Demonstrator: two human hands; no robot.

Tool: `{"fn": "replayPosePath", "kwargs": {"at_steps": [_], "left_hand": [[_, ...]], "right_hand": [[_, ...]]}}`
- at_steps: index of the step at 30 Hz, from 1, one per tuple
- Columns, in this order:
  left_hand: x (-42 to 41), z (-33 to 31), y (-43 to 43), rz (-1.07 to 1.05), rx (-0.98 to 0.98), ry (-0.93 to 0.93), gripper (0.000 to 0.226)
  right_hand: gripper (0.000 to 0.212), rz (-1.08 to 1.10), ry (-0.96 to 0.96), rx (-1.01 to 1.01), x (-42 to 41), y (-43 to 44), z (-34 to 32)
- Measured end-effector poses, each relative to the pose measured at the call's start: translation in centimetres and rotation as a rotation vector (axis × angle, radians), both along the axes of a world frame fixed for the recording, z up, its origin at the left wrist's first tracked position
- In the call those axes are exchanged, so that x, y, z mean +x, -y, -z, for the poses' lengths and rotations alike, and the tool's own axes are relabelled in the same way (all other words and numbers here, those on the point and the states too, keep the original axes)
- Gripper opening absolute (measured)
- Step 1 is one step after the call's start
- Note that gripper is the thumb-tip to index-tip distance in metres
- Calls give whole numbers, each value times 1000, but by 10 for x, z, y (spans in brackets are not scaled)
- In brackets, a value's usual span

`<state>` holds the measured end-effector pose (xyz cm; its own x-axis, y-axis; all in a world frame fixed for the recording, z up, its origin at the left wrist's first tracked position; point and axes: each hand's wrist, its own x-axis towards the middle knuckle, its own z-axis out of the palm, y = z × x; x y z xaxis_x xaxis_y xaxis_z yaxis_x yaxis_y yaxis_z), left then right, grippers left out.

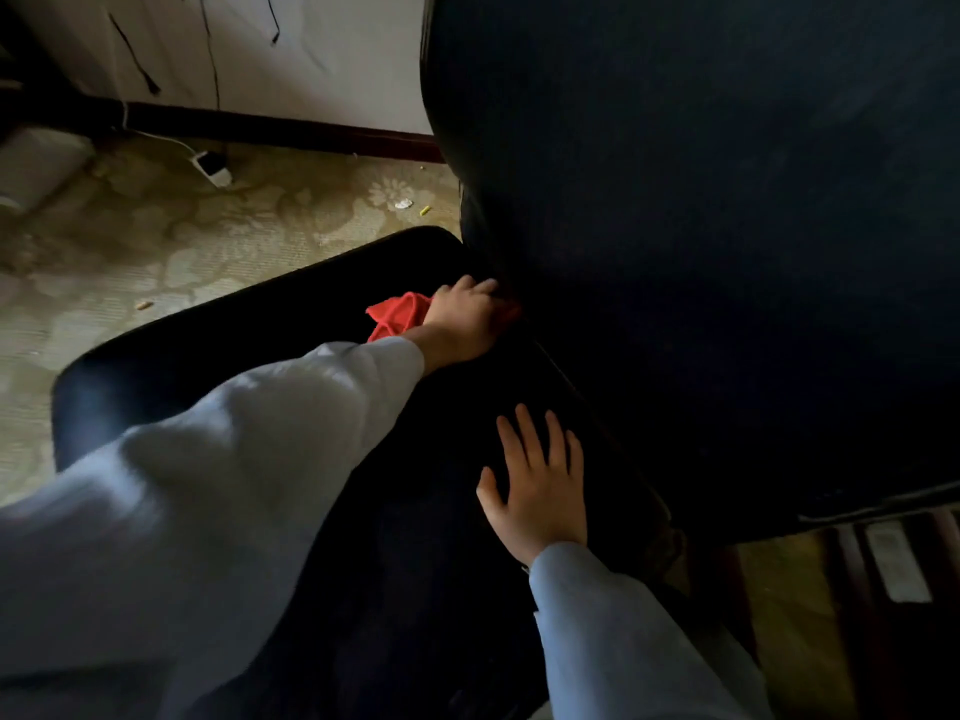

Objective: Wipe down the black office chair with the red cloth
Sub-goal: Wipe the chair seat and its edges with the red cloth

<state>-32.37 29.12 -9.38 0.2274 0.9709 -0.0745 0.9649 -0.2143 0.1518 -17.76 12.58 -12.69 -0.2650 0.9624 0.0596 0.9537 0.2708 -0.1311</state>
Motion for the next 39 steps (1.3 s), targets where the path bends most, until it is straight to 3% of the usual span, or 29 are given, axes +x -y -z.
{"fn": "replayPosePath", "kwargs": {"at_steps": [4, 10, 14, 21, 32, 39], "left_hand": [[-17, 1, 14, 145, 65, 83, 40], [-47, -8, -28, -301, 109, 143, 41], [-50, -7, -46, -359, 53, 133, 37], [-61, -12, -66, -268, -35, 124, 35], [-8, -6, -26, 14, 58, -51, 38], [-27, -1, -19, 229, 102, -28, 39]], "right_hand": [[55, -9, -37, 25, 1, 0, 1], [56, -6, 6, 7, 0, -1, 0], [56, -5, 5, 15, 0, 0, 1], [56, -7, 7, 17, 0, 0, 3], [57, 12, 38, -27, 0, 1, 1], [56, 17, 28, -40, 1, 1, 0]]}}
